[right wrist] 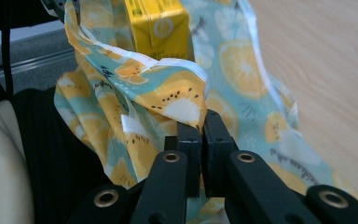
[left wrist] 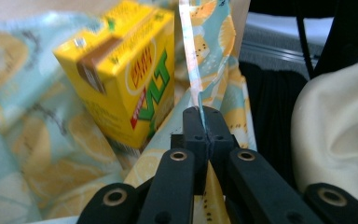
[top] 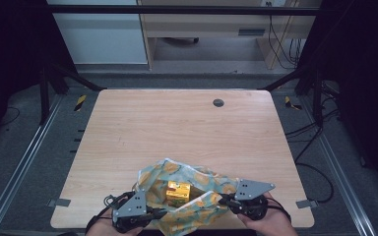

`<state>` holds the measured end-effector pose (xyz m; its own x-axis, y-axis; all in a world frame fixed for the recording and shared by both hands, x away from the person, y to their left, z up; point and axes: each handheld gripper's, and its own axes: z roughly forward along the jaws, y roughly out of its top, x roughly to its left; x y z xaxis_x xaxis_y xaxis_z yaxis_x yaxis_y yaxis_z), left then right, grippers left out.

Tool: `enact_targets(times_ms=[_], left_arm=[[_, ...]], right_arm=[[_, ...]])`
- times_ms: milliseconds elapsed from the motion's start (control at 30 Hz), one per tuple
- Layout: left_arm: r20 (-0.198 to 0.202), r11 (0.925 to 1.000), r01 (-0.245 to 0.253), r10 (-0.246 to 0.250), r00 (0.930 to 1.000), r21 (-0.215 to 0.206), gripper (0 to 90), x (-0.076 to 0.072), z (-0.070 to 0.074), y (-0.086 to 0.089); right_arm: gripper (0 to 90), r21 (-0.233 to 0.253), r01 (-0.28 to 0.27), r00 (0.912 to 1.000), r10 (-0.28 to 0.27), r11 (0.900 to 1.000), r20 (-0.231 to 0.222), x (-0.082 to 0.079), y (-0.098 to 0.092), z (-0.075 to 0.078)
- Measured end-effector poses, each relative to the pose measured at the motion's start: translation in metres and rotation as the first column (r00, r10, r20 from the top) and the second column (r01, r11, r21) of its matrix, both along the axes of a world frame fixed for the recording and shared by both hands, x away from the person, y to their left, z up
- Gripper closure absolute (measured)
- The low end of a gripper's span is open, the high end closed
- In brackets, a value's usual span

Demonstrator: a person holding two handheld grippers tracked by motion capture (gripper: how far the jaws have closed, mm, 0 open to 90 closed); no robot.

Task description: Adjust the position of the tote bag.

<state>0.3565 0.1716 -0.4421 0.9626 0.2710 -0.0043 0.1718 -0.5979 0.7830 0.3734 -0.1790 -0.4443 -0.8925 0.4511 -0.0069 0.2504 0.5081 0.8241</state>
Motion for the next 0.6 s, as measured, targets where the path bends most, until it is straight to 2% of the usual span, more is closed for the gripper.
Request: enact_targets(times_ms=[200, 300, 367, 600], left_arm=[[0.014, 0.9963, -0.022, 0.020, 0.9997, 0.083, 90.0, 0.006, -0.015, -0.007], [0.022, 0.9907, -0.019, 0.016, 0.9996, 0.135, 90.0, 0.009, -0.021, -0.009], [0.018, 0.9891, -0.036, 0.034, 0.9993, 0.143, 90.0, 0.010, -0.026, -0.009], [0.006, 0.9824, -0.042, 0.042, 0.9991, 0.182, 90.0, 0.013, -0.034, -0.009]], right_arm=[[86.7, -0.017, 0.004, 0.9994, -0.005, 1.000, -0.034, 0.005, 0.000, -0.014], [86.7, -0.036, 0.000, 0.9988, -0.001, 0.999, -0.050, 0.008, 0.003, -0.021], [86.5, -0.055, -0.006, 0.9983, 0.003, 0.998, -0.058, 0.009, 0.005, -0.026], [86.8, -0.104, -0.006, 0.9962, -0.003, 0.995, -0.087, 0.013, 0.009, -0.037]])
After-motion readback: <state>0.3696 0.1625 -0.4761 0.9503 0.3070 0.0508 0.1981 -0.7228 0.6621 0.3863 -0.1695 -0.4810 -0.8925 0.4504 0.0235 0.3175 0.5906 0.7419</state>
